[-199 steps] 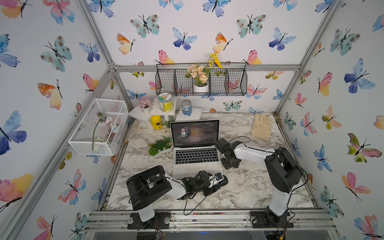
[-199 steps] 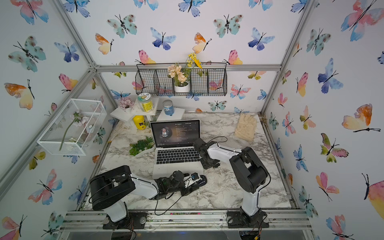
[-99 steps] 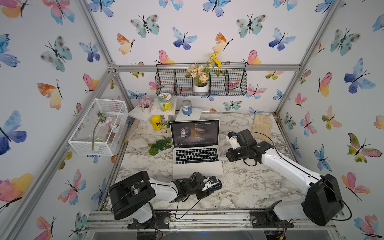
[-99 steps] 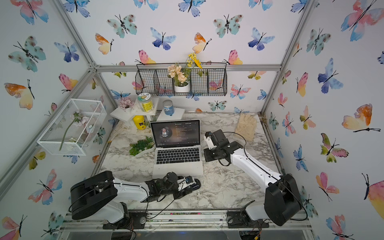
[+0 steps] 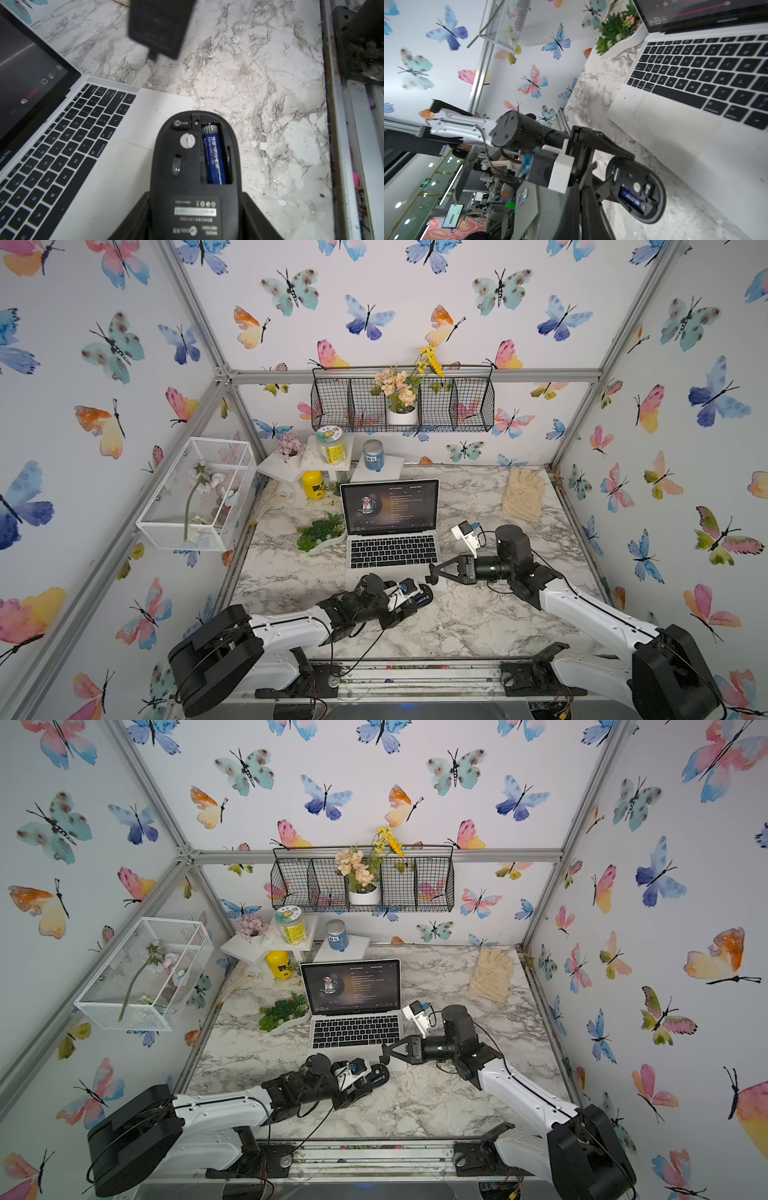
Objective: Remove the wireless mouse receiver from the laptop
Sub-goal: Close the lid on the mouse.
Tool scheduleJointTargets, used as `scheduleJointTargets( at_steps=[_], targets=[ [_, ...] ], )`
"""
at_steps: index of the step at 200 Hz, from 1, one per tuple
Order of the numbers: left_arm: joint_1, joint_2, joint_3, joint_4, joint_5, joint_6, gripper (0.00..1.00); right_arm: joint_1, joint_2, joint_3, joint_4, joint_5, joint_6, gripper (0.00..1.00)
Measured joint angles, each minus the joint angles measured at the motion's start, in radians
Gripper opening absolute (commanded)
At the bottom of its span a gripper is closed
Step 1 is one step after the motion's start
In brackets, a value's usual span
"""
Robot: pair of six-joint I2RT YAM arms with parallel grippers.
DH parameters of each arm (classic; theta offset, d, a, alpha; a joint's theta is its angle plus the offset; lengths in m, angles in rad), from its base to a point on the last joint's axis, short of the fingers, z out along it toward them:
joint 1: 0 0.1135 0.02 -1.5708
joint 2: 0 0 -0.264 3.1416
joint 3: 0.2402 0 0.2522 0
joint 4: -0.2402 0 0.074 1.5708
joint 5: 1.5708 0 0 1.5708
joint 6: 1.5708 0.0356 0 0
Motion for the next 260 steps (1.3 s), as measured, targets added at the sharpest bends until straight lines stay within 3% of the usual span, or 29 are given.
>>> scheduleJointTargets(
  at_steps=[32, 136, 260],
  targets=[
    [0.023, -0.085, -0.024, 0.015, 0.027, -0.004, 0.00, 0.000, -0.008, -0.064, 0.152, -0.067, 0.114, 0.02],
    [0.024, -0.165, -0.030, 0.043, 0.097, 0.003, 0.00, 0.000, 0.051, -0.167, 0.427, -0.151, 0.317, 0.02],
    [0.024, -0.225, -0.079, 0.060, 0.121, 0.010, 0.00, 0.001, 0.141, -0.196, 0.588, -0.176, 0.417, 0.02]
  ],
)
